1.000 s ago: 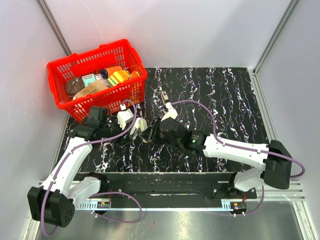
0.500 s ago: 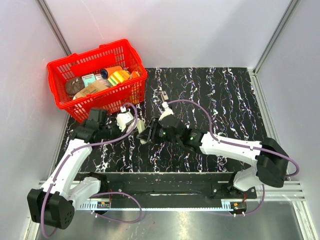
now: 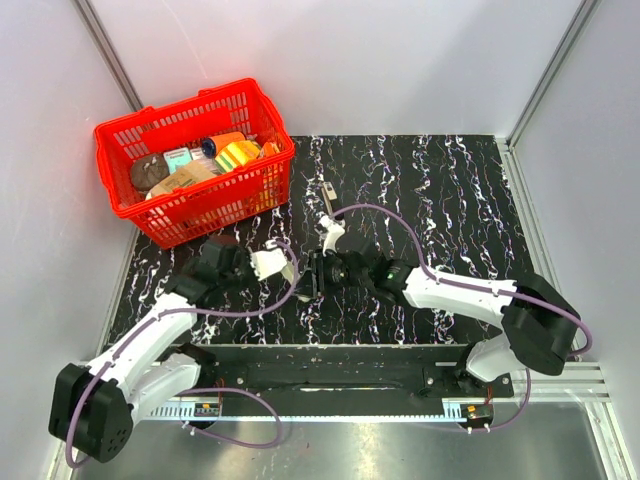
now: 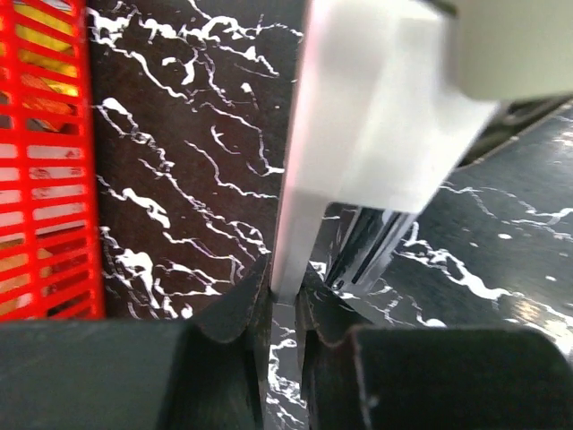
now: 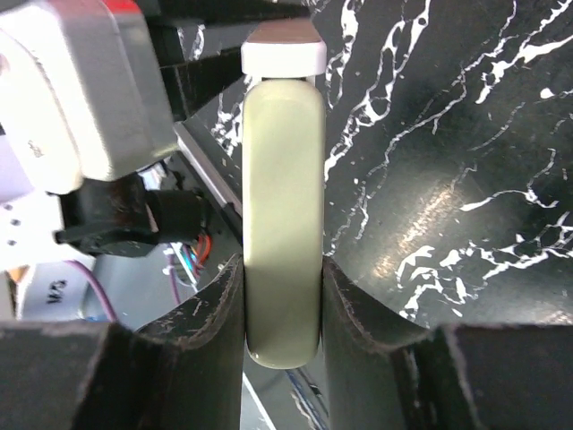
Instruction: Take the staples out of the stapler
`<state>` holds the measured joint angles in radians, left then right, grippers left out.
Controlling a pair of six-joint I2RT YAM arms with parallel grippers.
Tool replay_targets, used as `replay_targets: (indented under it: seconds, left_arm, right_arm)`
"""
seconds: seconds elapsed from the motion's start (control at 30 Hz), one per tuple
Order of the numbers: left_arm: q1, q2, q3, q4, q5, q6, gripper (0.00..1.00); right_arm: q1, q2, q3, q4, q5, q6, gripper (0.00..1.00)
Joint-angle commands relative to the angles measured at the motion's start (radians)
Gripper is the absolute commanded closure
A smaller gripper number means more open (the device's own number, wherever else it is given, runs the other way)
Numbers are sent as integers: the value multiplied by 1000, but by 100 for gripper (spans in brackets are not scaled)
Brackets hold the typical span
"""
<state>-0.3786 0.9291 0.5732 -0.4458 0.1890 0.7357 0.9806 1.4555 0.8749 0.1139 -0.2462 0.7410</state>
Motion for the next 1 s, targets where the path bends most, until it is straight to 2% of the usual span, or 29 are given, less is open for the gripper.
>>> replay_targets:
  seconds: [0.0,0.23,0.3,0.4,0.5,0.57,0.63,0.73,0.8,0.97]
  left_arm:
    - [-48,-9,-94,263,-285,119,100]
    - [-115,27,-243,582,-459,238,100]
    - [-126,33,-260,621,-479,258,100]
    - [-134,33,-233,572,-474,191,100]
    - [-146,19,-121,347,-390,20,99]
    - [-149,-1,-24,170,-265,-115,89]
    - [-149,-32,59,22,-103,-214,66]
    - [-149,-91,109,-105,120,-300,46]
    - [-149,-128,125,-177,217,-270,37]
    - [-141,-133,155,-194,193,-289,30]
  right_arm:
    - [-10,-17,4,-11,-77,-167,100]
    - [-19,6,1,-94,-16,-290,100]
    - [-20,16,-1,-92,-15,-295,100]
    - [-22,28,16,-76,-1,-278,100]
    - [-22,26,58,-53,54,-244,100]
    - [-22,20,93,-33,102,-218,100]
    - [-22,26,143,-30,140,-192,100]
    - [-23,55,205,-29,162,-160,100]
    - [-26,83,237,-40,159,-146,100]
    - [-28,137,288,-89,156,-152,100]
